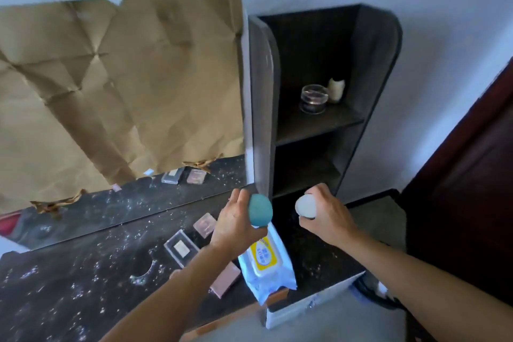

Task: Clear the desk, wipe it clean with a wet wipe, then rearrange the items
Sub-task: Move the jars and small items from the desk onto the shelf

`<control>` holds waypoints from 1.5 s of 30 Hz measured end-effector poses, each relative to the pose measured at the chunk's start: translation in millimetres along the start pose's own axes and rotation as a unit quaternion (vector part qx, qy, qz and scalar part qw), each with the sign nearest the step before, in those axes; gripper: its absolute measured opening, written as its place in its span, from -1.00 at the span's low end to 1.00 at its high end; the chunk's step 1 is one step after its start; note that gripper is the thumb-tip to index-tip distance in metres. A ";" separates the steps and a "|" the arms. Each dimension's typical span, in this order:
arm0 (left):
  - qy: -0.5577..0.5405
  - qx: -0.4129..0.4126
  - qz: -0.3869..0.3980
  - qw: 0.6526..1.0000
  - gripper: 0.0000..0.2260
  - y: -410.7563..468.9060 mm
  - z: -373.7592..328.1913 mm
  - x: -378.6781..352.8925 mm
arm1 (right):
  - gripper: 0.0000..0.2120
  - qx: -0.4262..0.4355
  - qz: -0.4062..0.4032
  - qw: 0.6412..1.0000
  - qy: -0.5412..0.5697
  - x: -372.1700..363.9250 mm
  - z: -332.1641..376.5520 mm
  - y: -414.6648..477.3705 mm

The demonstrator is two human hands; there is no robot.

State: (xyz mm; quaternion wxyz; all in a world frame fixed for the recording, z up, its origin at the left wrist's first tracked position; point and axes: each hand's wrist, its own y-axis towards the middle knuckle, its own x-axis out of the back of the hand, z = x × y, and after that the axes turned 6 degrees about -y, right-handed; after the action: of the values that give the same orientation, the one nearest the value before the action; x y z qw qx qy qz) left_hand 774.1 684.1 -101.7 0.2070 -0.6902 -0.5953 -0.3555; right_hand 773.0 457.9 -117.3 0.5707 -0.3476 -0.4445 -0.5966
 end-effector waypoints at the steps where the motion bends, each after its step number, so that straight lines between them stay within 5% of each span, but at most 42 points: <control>1: 0.000 -0.014 -0.008 1.000 -0.44 8.7 -18.4 -1.1 | -0.54 -0.002 -0.012 1.000 -0.003 13.5 -11.1 1.2; 12: 0.028 -0.070 -0.041 0.996 -0.38 135.5 -140.1 2.2 | -0.48 -0.043 -0.133 0.990 0.006 107.3 -75.7 62.3; 23: 0.041 0.047 -0.051 0.997 -0.34 204.5 -131.6 -18.1 | -0.27 0.003 -0.159 0.987 0.035 114.6 -82.8 145.2; 29: 0.053 0.038 -0.078 0.995 -0.35 210.5 -127.3 -24.5 | -0.42 0.061 -0.150 0.987 -0.005 99.1 -86.6 174.4; 37: 0.302 0.016 -0.135 0.944 -0.41 222.5 -131.1 -30.8 | -0.47 0.115 -0.168 0.978 -0.038 96.4 -106.4 198.3; 45: 0.294 0.054 -0.166 0.940 -0.43 214.1 -135.5 -37.4 | -0.46 0.180 -0.164 0.969 -0.050 101.4 -113.9 191.6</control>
State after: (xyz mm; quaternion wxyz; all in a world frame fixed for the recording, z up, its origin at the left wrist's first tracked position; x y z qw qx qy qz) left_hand 947.0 518.8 -10.2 0.3474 -0.4341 -0.6324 -0.5394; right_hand 962.3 323.5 -39.6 0.4953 -0.1912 -0.6236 -0.5738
